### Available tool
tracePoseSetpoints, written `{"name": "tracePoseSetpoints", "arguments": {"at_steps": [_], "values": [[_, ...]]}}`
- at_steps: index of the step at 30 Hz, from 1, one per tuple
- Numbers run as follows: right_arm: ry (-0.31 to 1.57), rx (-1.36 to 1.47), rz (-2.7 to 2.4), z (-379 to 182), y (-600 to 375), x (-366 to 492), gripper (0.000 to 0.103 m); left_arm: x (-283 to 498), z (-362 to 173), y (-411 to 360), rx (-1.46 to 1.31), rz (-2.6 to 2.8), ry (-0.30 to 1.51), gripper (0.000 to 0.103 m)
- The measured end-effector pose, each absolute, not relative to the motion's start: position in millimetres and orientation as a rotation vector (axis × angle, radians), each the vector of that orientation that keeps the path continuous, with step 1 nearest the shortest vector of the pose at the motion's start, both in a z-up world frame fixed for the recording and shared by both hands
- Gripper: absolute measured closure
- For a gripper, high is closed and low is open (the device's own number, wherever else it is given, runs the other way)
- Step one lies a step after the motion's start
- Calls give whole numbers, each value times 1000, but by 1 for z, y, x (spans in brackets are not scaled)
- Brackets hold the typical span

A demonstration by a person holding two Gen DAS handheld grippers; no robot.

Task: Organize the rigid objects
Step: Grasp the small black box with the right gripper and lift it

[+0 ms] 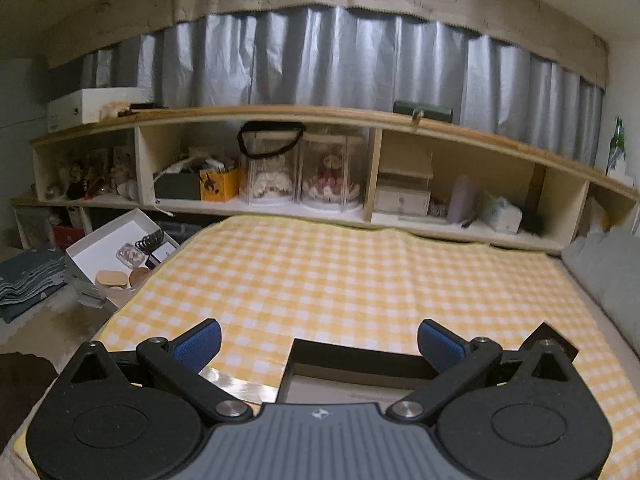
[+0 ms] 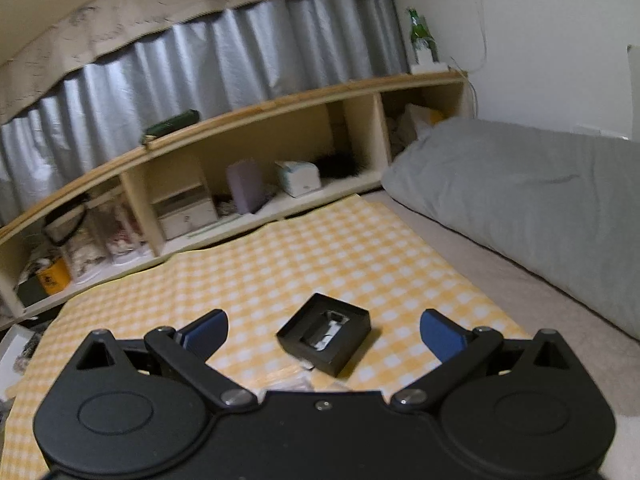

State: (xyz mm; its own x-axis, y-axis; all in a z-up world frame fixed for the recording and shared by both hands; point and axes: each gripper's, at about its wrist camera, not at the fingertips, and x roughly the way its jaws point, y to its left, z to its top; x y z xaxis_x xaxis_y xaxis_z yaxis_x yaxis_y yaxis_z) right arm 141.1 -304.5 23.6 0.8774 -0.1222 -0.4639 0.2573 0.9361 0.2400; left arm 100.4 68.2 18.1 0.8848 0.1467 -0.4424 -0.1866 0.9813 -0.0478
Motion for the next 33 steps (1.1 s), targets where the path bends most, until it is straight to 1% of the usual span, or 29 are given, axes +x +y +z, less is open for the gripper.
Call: {"name": "tracePoseSetpoints", "arguments": {"at_steps": [5,7,8,10,11,13,14,16,17,19,20,22,24,26,27,28,29,30,31,32,33], "values": [[506,266,-251,12,-316,187,0,125,9,80,-51,192,520,2],[504,241,-253,6,-319,202,0,136,4,85,-25,204,543,9],[507,232,-255,3,-321,211,0,140,1,88,-19,206,560,11],[510,221,-249,-6,-328,225,0,149,-7,94,-24,206,604,20],[519,219,-252,-9,-331,235,0,153,-12,96,-30,203,634,23],[540,223,-275,-17,-339,249,0,161,-20,100,-34,197,680,31],[561,236,-286,-24,-345,258,0,164,-24,101,-30,197,701,33],[582,265,-302,-35,-354,270,0,170,-31,101,-17,193,741,43],[602,281,-312,-42,-359,276,0,173,-34,101,-13,193,761,46],[647,293,-343,-55,-366,288,0,177,-41,103,-15,189,808,56],[671,302,-352,-62,-370,293,0,178,-45,104,-23,182,835,59],[704,339,-328,-74,-377,299,0,180,-53,106,-43,165,890,74],[747,394,-295,-84,-381,305,1,183,-60,108,-54,153,936,82],[783,461,-276,-94,-383,309,11,185,-64,107,-53,155,971,84],[799,494,-270,-98,-382,310,19,186,-66,108,-53,156,982,84],[815,521,-266,-102,-381,312,24,186,-67,108,-56,155,995,84],[829,544,-260,-104,-380,314,25,186,-69,109,-60,152,1008,84],[843,556,-253,-107,-378,316,29,187,-71,109,-63,149,1018,84],[856,560,-246,-109,-375,318,36,187,-72,109,-60,147,1026,85],[872,559,-244,-110,-373,320,39,188,-73,108,-55,148,1035,86],[886,560,-245,-112,-370,322,46,189,-74,108,-51,149,1045,87]]}}
